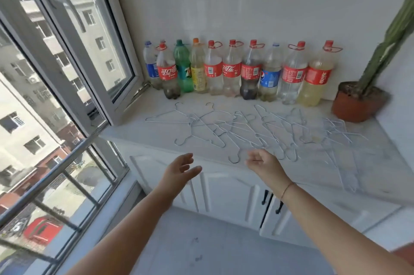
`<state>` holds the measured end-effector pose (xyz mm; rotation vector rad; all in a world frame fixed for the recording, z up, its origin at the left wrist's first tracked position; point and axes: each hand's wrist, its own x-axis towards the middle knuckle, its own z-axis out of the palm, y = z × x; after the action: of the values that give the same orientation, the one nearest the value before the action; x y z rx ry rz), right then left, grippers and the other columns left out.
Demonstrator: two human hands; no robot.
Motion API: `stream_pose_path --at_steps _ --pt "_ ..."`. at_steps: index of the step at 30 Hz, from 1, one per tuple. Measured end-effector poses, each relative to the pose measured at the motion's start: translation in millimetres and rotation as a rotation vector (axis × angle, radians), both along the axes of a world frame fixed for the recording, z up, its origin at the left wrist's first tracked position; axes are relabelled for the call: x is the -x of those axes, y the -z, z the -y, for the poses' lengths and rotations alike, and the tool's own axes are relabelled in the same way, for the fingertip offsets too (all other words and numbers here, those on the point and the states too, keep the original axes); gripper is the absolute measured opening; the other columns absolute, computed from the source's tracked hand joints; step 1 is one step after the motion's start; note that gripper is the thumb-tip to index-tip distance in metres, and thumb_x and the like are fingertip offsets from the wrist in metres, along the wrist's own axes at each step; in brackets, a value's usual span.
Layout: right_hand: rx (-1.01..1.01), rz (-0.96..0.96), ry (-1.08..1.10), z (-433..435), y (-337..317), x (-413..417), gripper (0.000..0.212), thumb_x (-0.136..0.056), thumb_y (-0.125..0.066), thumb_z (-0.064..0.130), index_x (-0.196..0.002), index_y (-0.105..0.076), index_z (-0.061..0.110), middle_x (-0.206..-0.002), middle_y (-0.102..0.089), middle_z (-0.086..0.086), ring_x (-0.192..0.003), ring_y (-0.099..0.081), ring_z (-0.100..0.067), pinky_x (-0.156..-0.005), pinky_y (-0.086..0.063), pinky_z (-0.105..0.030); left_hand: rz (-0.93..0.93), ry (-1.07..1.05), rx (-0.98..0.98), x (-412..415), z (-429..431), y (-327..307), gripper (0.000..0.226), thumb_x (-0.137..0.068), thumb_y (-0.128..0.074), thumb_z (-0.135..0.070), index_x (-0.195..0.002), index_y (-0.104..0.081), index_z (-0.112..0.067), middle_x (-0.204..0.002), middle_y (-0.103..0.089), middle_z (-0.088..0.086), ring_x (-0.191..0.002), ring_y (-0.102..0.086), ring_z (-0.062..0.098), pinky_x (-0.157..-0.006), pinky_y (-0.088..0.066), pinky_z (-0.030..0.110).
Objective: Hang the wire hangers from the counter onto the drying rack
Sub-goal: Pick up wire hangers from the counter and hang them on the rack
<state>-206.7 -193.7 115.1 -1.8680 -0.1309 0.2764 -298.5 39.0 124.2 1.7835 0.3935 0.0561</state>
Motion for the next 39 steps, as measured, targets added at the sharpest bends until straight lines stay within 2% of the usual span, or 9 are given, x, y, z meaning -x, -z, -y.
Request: stream_pose_path --at_steps 8,14,18,21,25,32,35,37,39 --pt "0.113 -0.097 0.028 23.8 48.0 -92.9 0.023 -0.081 -0.066 0.008 -0.104 -0.063 0.007 -0.099 -0.062 -0.004 -0.094 -0.058 -0.016 -0.083 -0.042 -0.023 -0.133 0.043 0.063 -92.4 16.3 47.5 0.049 -0.084 -0.068 -0.026 -0.129 -0.050 -0.022 -0.124 -0.057 -0.003 -0.120 -0.052 0.015 -0.096 -0.040 0.029" --pt "0.342 -0.078 -0.142 17.2 85.3 -172.8 0.021 -0.079 -0.066 0.009 -0.100 -0.066 0.009 -0.090 -0.063 0.000 -0.086 -0.058 -0.015 -0.081 -0.045 -0.022 -0.193 -0.050 0.122 -159.0 31.8 66.2 0.049 -0.084 -0.068 -0.026 -0.129 -0.050 -0.021 -0.125 -0.057 -0.002 -0.120 -0.052 0.014 -0.095 -0.036 0.027" --pt "0.575 0.045 -0.338 8.8 106.3 -222.1 0.028 -0.075 -0.069 0.023 -0.103 -0.069 0.017 -0.092 -0.061 0.002 -0.095 -0.058 -0.017 -0.088 -0.045 -0.028 -0.215 -0.127 0.167 -195.8 43.3 74.5 0.041 -0.085 -0.067 -0.025 -0.122 -0.052 -0.024 -0.122 -0.058 -0.004 -0.119 -0.052 0.014 -0.094 -0.035 0.027" --pt "0.743 0.162 -0.522 0.2 117.0 -248.2 0.031 -0.078 -0.066 0.033 -0.108 -0.067 0.024 -0.091 -0.050 0.009 -0.105 -0.053 -0.019 -0.091 -0.036 -0.027 -0.239 -0.185 0.183 -210.3 50.6 81.6 0.041 -0.085 -0.066 -0.025 -0.124 -0.053 -0.023 -0.121 -0.059 -0.004 -0.118 -0.052 0.013 -0.093 -0.034 0.026" --pt "0.822 0.245 -0.613 -6.1 134.5 -265.7 0.027 -0.079 -0.065 0.037 -0.103 -0.067 0.026 -0.105 -0.059 0.005 -0.111 -0.047 -0.018 -0.091 -0.029 -0.027 -0.289 -0.252 0.231 -213.8 55.7 92.5 0.044 -0.087 -0.065 -0.026 -0.128 -0.051 -0.019 -0.123 -0.058 -0.003 -0.113 -0.053 0.010 -0.092 -0.033 0.027" --pt "0.767 0.305 -0.592 -12.4 145.1 -268.3 0.009 -0.080 -0.064 0.025 -0.086 -0.065 0.019 -0.094 -0.064 0.003 -0.098 -0.052 -0.020 -0.092 -0.036 -0.031 -0.339 -0.317 0.241 -216.9 48.5 102.8 0.039 -0.087 -0.064 -0.029 -0.123 -0.055 -0.021 -0.121 -0.060 -0.003 -0.110 -0.054 0.011 -0.092 -0.035 0.028" --pt "0.539 0.135 -0.434 -13.0 135.7 -268.0 0.009 -0.081 -0.062 0.017 -0.077 -0.057 0.023 -0.074 -0.060 0.009 -0.075 -0.056 -0.012 -0.071 -0.043 -0.023 -0.311 -0.357 0.227 -225.7 39.6 103.2 0.020 -0.089 -0.059 -0.035 -0.108 -0.059 -0.028 -0.114 -0.062 -0.005 -0.112 -0.055 0.014 -0.097 -0.039 0.032" --pt "0.388 0.019 -0.317 -14.9 128.3 -267.3 0.017 -0.082 -0.063 0.014 -0.073 -0.054 0.026 -0.067 -0.056 0.010 -0.065 -0.053 -0.005 -0.061 -0.040 -0.014 -0.281 -0.388 0.253 -232.9 36.2 101.8 0.023 -0.091 -0.054 -0.040 -0.108 -0.060 -0.025 -0.113 -0.063 -0.002 -0.112 -0.056 0.016 -0.098 -0.041 0.034" --pt "0.257 -0.068 -0.250 -20.1 121.5 -265.3 0.015 -0.082 -0.062 0.012 -0.076 -0.058 0.025 -0.068 -0.056 0.007 -0.064 -0.052 -0.006 -0.061 -0.040 -0.013 -0.266 -0.390 0.294 -241.6 37.3 99.2 0.030 -0.093 -0.050 -0.043 -0.108 -0.062 -0.020 -0.113 -0.064 0.000 -0.111 -0.058 0.017 -0.095 -0.044 0.034"
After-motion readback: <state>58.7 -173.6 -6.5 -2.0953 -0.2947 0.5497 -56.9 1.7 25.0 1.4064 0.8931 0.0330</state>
